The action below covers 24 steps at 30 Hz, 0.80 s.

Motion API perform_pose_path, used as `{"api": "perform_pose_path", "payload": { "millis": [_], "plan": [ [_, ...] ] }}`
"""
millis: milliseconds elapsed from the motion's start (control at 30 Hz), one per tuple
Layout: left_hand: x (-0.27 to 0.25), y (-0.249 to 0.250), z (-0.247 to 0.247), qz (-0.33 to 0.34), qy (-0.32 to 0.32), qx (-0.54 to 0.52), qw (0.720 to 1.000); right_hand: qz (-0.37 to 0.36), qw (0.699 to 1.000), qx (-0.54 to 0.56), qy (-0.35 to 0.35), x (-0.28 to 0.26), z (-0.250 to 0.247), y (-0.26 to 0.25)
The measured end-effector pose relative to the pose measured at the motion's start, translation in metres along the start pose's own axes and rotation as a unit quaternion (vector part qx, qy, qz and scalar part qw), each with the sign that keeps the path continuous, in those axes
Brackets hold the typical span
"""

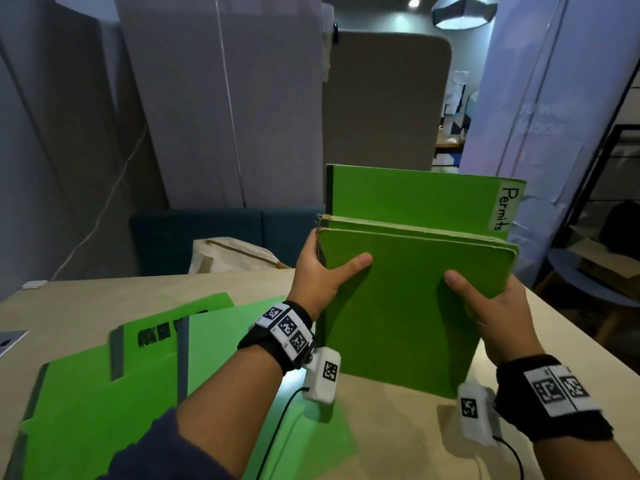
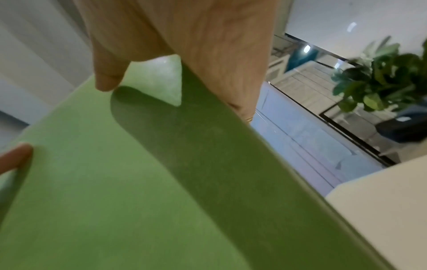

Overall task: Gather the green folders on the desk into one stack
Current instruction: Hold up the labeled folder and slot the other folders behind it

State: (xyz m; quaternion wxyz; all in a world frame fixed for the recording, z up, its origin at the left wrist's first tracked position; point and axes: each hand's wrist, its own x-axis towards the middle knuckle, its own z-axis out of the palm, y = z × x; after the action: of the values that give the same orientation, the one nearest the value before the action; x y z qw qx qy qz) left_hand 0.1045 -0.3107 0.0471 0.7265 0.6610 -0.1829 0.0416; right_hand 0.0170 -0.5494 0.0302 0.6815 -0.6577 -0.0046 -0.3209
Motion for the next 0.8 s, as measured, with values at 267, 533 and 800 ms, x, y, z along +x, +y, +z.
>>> {"api": "perform_pose_path", "payload": {
  "millis": [267,533,800],
  "plan": [
    [0.022,0.033,0.0,0.065,0.041,0.042,0.996,-0.029,1.0,-0.004,0.001,0.026,0.005,-0.036],
    [0.02,0.023,0.006,0.072,0.07,-0.013,0.995,-0.005,1.0,0.018,0.02,0.023,0.009,-0.03],
    [0.028,0.028,-0.003,0.004,0.024,0.021,0.999,0.003,0.999,0.039,0.026,0.032,0.012,-0.031]
  ]
}}
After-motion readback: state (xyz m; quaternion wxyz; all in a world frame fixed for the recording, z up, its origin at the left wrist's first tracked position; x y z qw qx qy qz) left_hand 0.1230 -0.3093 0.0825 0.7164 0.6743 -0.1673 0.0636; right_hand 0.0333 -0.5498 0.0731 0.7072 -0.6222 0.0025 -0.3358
